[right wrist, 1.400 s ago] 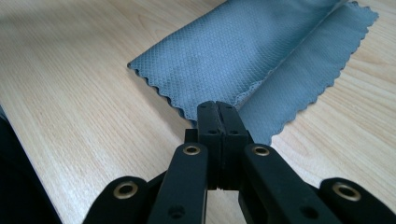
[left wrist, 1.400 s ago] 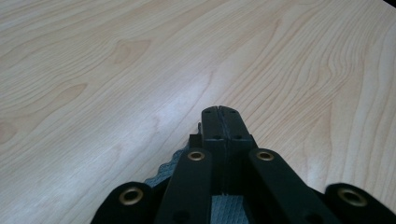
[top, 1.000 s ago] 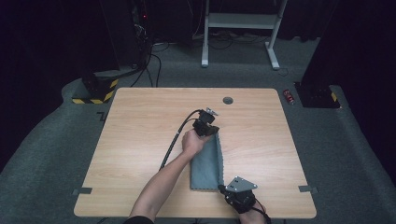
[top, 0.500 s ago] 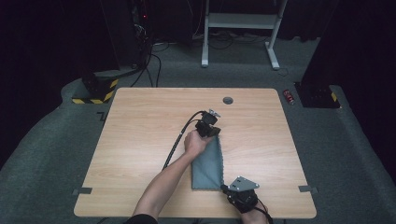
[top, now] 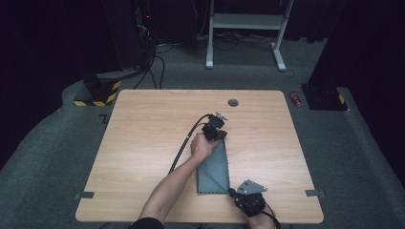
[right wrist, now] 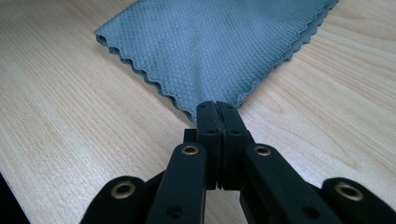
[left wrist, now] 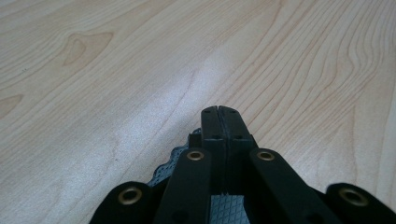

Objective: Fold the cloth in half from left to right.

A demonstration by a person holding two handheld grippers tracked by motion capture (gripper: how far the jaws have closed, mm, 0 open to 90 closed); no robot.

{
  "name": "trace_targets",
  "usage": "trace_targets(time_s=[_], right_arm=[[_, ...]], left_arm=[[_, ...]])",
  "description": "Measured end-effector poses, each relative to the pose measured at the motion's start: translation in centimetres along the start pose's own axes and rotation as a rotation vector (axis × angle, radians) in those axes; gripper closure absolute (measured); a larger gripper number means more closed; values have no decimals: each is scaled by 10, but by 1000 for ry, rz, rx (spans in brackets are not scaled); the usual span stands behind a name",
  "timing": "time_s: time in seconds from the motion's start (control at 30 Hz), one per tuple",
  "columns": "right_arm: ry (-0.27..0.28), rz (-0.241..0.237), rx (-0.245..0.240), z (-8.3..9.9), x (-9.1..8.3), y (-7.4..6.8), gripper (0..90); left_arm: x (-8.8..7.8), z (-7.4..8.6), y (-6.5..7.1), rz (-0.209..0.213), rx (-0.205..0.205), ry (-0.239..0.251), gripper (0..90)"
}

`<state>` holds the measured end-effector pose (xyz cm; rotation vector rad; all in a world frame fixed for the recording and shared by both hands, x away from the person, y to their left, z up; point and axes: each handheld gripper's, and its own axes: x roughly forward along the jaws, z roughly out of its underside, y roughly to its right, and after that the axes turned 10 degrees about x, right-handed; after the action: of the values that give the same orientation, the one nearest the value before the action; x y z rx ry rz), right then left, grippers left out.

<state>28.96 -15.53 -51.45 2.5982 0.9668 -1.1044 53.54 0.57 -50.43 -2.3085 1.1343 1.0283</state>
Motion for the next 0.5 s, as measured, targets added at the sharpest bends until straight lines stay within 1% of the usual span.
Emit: trace_targets(time_s=[0.03,0.07,0.17,0.23,0.27,0.3,0.33,0.4,0.5], right_arm=[[-8,4,-5,0,1,0,870],[-11,4,-4,1,1,-1,853],[-15,1,8,0,2,2,784],[1,3,23,-1,1,4,732],[13,4,31,-2,0,5,706],[24,6,34,-4,-2,6,687],[32,7,33,-5,-2,7,678],[43,5,32,-9,-3,9,659],[55,-3,38,-17,0,14,633]], left_arm=[[1,1,0,-1,-5,-1,854],[0,2,0,-5,1,5,836],[-6,3,-1,-24,-1,17,714],[-14,5,-3,-38,-22,35,639],[-18,7,-5,-46,-34,52,616],[-22,10,-7,-54,-36,57,600],[-26,12,-8,-61,-48,66,589],[-33,18,-9,-82,-41,75,565],[-42,27,-11,-110,-33,76,532]])
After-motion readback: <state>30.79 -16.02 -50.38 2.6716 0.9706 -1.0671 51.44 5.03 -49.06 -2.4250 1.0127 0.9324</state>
